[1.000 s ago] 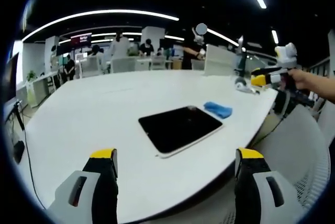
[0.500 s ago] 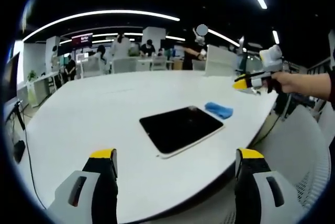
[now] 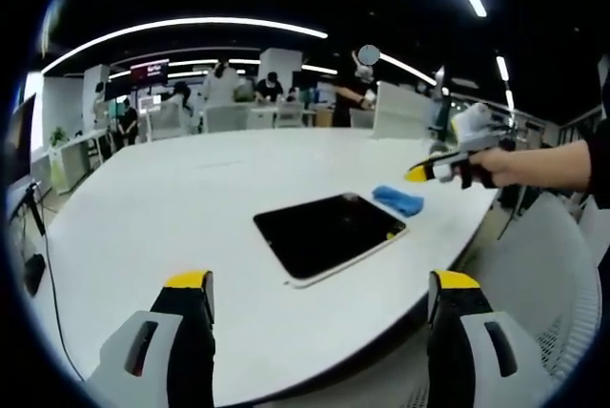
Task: Wipe the mirror surface with the cleaning cloth until all visible marks leave the cleaned area.
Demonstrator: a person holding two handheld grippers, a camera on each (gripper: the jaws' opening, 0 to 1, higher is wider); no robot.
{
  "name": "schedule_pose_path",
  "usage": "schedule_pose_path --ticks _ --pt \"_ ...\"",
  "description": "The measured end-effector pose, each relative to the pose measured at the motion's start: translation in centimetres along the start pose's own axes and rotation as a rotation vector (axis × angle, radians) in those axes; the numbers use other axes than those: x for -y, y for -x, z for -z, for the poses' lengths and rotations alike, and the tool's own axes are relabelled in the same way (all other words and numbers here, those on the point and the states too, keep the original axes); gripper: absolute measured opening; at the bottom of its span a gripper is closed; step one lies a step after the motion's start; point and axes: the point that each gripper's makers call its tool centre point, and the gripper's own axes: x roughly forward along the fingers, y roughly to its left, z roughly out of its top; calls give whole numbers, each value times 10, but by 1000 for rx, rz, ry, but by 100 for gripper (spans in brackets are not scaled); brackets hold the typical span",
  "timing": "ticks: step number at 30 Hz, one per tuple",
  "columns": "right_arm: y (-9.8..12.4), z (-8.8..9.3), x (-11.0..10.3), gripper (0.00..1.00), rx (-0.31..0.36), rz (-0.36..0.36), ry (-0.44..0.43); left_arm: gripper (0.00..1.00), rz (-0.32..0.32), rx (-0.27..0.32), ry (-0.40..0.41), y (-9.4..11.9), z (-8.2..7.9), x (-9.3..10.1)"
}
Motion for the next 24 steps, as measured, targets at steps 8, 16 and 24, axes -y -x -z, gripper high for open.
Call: schedule_pose_path --ticks 8,16,24 --pt "-8 17 6 18 -54 2 -7 92 -2 -7 1 0 1 0" --pt "-19 27 10 16 -90 6 -9 93 -7 -3 0 0 1 -1" --pt "-31 33 9 14 -124 -1 7 93 -5 -8 1 0 2 -1"
